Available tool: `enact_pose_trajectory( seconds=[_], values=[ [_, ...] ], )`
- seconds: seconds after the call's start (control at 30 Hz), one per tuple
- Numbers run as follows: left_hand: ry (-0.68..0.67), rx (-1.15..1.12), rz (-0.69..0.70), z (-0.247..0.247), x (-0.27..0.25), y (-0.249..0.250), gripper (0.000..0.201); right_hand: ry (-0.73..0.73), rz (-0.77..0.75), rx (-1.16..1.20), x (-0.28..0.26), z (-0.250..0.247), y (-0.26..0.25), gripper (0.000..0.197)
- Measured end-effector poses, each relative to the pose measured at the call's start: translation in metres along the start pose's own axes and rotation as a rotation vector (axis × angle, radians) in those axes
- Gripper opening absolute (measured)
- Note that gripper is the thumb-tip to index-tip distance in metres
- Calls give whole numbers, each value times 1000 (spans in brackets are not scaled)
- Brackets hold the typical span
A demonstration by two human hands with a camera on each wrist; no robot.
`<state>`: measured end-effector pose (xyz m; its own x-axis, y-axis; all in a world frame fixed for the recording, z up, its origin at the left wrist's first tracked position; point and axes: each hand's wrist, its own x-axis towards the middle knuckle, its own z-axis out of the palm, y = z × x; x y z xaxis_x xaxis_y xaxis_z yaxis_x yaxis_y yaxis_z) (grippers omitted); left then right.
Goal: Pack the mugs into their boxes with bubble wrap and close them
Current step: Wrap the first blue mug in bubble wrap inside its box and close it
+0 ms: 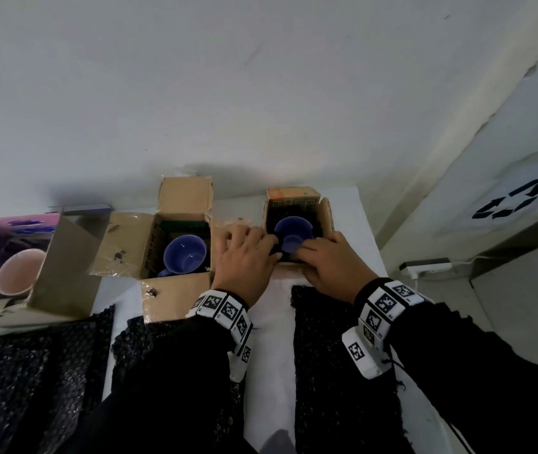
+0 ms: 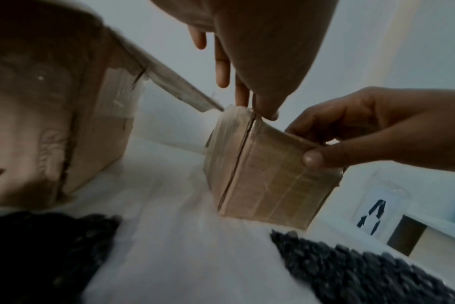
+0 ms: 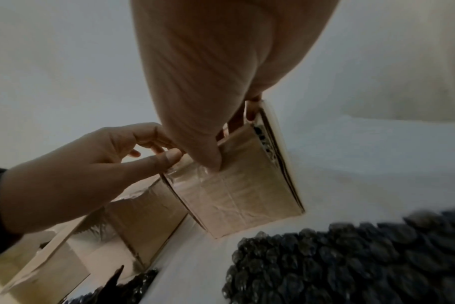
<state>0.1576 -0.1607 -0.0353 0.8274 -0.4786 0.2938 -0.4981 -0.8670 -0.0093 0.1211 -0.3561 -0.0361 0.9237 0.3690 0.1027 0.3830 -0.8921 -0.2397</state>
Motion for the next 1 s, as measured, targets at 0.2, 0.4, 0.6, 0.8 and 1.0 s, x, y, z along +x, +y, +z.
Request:
enact_pose_trajectory(
  seconds=[0.2, 0.4, 0.6, 0.8, 1.0],
  values=[
    [-36, 24, 85, 14, -21, 2, 22, -201, 73, -148, 7, -2, -10, 54],
    [3, 57, -19, 17, -27, 8, 16, -351, 134, 27, 27, -17, -7, 32],
    [-8, 53, 42, 15, -25, 2, 24, -291, -18, 20, 57, -17, 8, 46],
    [-54, 12, 76, 14, -25, -3, 36, -249, -105, -187, 74, -18, 7, 37],
    [-88, 4, 100, 14, -24, 0, 28, -282, -94, -229, 76, -14, -7, 32]
  ],
)
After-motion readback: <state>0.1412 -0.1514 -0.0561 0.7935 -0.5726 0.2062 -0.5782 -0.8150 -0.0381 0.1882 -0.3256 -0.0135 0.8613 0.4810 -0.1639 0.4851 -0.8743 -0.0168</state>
